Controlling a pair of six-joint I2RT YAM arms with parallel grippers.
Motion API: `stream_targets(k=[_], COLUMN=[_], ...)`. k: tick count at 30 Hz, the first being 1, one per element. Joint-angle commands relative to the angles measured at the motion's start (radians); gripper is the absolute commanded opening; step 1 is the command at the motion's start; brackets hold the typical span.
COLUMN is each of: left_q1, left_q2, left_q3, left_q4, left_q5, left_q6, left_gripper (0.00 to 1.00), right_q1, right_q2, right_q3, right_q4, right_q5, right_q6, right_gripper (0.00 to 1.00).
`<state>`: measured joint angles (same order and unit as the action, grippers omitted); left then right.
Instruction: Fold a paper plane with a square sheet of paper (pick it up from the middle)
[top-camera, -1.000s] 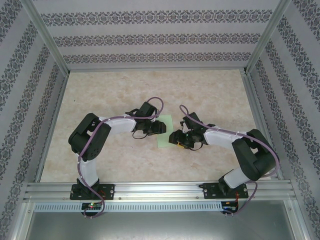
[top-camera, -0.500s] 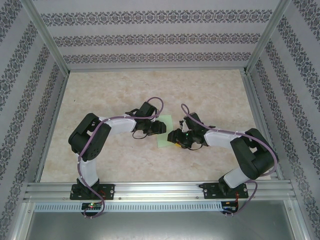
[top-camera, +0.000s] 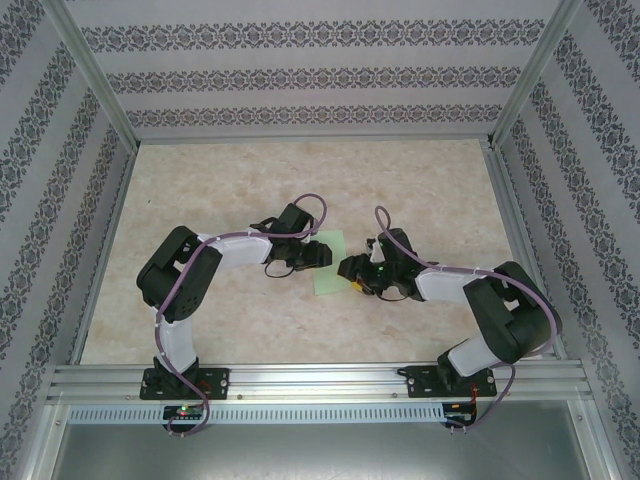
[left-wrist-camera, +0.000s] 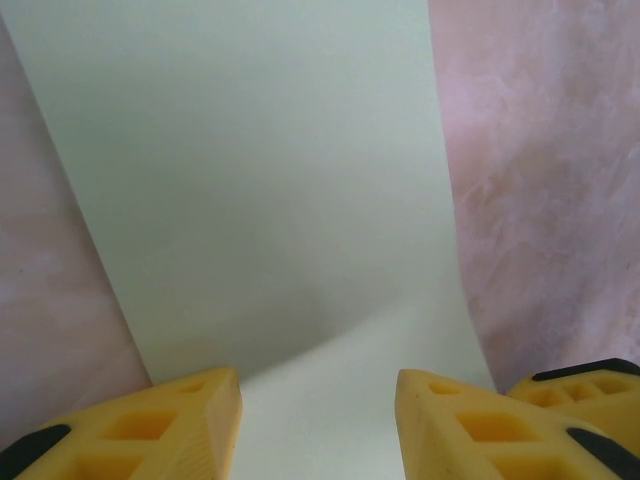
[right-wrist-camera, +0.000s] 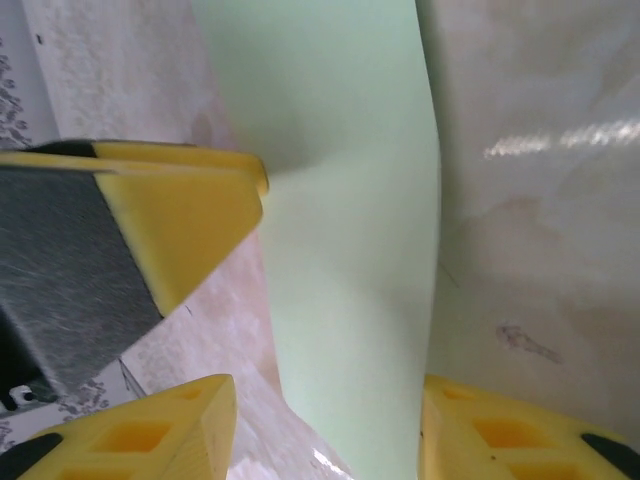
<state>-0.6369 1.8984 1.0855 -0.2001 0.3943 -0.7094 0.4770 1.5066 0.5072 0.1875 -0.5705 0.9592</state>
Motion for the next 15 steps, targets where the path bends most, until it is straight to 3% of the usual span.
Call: stream_targets(k=[1, 15], left_q1=[0.01, 0.011], left_q2=[0.02, 0.021], left_q3=[-0.026, -0.029], left_q4=[-0.029, -0.022], left_q5=[-0.032, -0.026], left_q6=[-0.002, -0.005], left_gripper=[0.47, 0.47], right_q1=[-0.015, -0.003], right_q2=[-0.028, 0.02], right_q3=[-0.016, -0.026], right_q4=[0.068, 0.032], right_q5=[0.003, -0.035], right_q6=[0.024, 0.082], right_gripper=[0.48, 0.42])
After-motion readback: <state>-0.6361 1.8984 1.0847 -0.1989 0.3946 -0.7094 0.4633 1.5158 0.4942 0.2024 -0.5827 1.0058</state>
